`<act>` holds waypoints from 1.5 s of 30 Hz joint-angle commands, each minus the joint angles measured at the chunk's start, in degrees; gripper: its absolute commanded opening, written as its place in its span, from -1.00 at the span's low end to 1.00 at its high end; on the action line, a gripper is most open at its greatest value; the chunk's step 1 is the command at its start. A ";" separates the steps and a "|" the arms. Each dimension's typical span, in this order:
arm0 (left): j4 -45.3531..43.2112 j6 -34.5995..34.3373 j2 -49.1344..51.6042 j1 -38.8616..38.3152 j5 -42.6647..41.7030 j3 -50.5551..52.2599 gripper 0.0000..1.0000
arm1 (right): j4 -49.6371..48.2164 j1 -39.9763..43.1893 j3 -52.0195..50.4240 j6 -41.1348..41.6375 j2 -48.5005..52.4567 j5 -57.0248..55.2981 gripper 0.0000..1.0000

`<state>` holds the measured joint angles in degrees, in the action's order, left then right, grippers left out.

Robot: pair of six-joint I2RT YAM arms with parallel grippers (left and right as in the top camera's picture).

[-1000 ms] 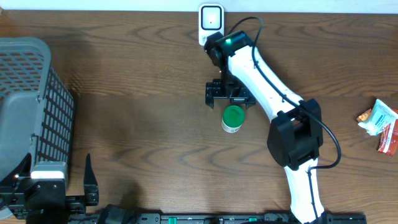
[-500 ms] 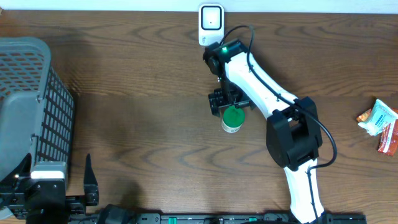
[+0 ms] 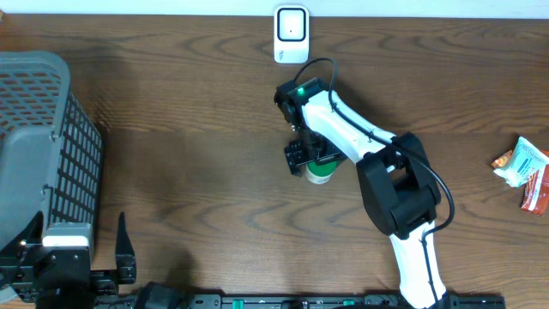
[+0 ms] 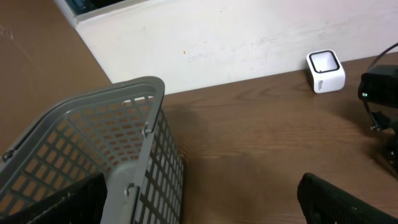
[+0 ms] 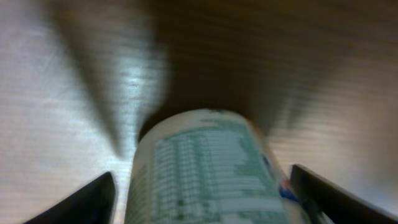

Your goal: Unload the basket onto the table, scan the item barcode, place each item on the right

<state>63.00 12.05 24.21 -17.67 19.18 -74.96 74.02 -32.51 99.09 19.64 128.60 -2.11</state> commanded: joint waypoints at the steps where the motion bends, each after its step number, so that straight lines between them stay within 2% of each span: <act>1: 0.00 0.33 -0.28 0.24 -0.50 -0.09 0.96 | -2.16 -0.17 -3.21 -0.61 -0.87 1.31 0.38; 5: -0.02 0.33 -0.28 0.24 -0.48 -0.09 0.96 | -3.02 -0.17 -3.56 -0.59 -0.87 2.14 0.34; 9: 0.00 0.33 -0.28 0.24 -0.50 -0.09 0.96 | -2.95 -0.15 -2.78 -0.37 -0.90 2.95 0.05; 11: -0.02 0.33 -0.28 0.24 -0.50 -0.09 0.96 | -2.49 -0.15 -1.79 -0.39 -0.90 3.63 0.00; 18: -0.02 0.35 -0.28 0.24 -0.50 -0.09 0.96 | 3.50 0.52 8.46 -0.44 -0.90 10.10 0.01; 24: -0.02 0.33 -0.28 0.24 -0.50 -0.09 0.96 | 13.77 2.73 17.20 -1.33 -0.90 22.47 0.06; 30: 0.00 0.35 -0.28 0.24 -0.48 -0.09 0.96 | 18.69 5.66 18.67 -3.26 -0.90 30.93 0.04; 34: 0.00 0.33 -0.28 0.24 -0.48 -0.09 0.96 | 19.19 7.72 18.67 -3.26 -0.90 32.00 0.03; 38: -0.02 0.35 -0.28 0.24 -0.48 -0.09 0.96 | 12.26 8.92 18.69 -3.93 -0.90 27.19 0.03; 45: -0.02 0.35 -0.28 0.24 -0.48 -0.09 0.96 | -7.87 10.95 21.51 -3.37 -0.90 16.44 0.02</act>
<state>63.00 12.05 24.21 -17.67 19.18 -74.96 71.26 -22.65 117.19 16.62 128.07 20.01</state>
